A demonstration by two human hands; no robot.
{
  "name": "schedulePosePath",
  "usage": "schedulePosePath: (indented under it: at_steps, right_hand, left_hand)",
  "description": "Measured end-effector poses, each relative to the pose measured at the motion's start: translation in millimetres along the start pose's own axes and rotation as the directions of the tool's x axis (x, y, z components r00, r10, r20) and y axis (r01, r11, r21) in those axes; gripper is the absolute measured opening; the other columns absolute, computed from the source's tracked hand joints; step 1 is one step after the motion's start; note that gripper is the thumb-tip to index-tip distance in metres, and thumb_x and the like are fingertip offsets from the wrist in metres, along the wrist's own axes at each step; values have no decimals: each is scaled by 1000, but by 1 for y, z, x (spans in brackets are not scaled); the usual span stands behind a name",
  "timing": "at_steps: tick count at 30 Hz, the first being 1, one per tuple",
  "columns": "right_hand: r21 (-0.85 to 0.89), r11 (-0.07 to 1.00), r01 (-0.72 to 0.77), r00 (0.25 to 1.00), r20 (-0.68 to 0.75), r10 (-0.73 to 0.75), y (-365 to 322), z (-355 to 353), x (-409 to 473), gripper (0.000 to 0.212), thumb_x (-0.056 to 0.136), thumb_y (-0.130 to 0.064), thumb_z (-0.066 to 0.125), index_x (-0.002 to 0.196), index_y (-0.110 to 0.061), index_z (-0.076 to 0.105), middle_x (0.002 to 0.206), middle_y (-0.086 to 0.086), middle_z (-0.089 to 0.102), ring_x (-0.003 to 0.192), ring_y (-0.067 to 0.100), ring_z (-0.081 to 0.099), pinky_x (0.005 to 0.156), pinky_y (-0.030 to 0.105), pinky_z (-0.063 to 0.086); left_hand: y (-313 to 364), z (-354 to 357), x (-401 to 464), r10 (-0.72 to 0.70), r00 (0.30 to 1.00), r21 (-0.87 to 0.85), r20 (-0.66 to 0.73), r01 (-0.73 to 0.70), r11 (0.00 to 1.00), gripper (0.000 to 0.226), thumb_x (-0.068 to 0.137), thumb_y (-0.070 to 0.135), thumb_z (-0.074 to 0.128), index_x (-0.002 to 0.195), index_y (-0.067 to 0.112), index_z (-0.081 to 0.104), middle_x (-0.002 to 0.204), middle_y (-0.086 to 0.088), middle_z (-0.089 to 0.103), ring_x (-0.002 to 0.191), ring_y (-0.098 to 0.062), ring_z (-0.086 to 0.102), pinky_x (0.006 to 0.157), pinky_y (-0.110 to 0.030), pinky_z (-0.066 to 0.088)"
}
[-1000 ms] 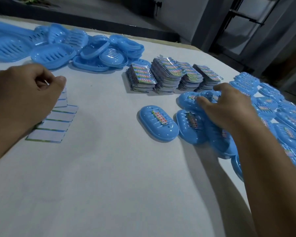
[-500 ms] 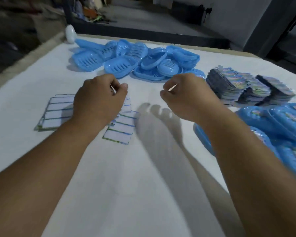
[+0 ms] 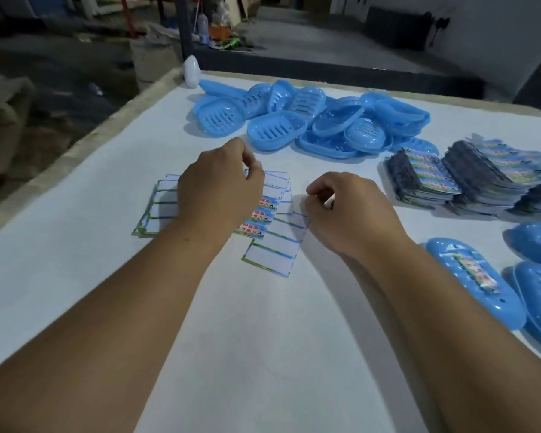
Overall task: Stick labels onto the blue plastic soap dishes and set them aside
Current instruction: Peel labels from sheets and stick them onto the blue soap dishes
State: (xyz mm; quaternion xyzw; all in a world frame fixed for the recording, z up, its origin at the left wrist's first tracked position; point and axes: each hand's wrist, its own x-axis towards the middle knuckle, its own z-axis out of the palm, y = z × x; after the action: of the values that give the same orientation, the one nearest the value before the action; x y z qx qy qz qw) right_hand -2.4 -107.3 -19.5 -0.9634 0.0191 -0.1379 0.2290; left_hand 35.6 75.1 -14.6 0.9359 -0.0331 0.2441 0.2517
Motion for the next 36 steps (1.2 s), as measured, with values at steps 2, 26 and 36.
schedulePosePath:
  at_steps: [2,26,36]
  right_hand:
    - [17,1000,7,1000,3,-7,1,2,1,18,90,-36,59,103,-31,69,98,-11,68,92,19,62,78,34,50]
    - [110,994,-17,1000,7,17,6,-4,5,27,91,-44,59,114,-35,67,101,-15,67,91,11,63,76,29,45]
    - [295,946,138,982,-162,-93,-1,-21,-3,68,85,-33,76,146,-32,45,140,-8,48,126,13,52,105,33,44]
  left_hand:
    - [1,1,2,22,999,13,-26,-21,1000,16,95,35,55,95,22,64,85,1,67,86,-25,59,68,-34,42]
    - [4,13,86,290,957,166,12,-288,943,23,106,21,45,124,15,58,115,-10,66,97,-28,59,74,-38,41]
    - [30,-23,39,-162,968,-618,191,247,747,29,106,26,37,99,25,65,99,2,65,86,-17,64,74,-34,58]
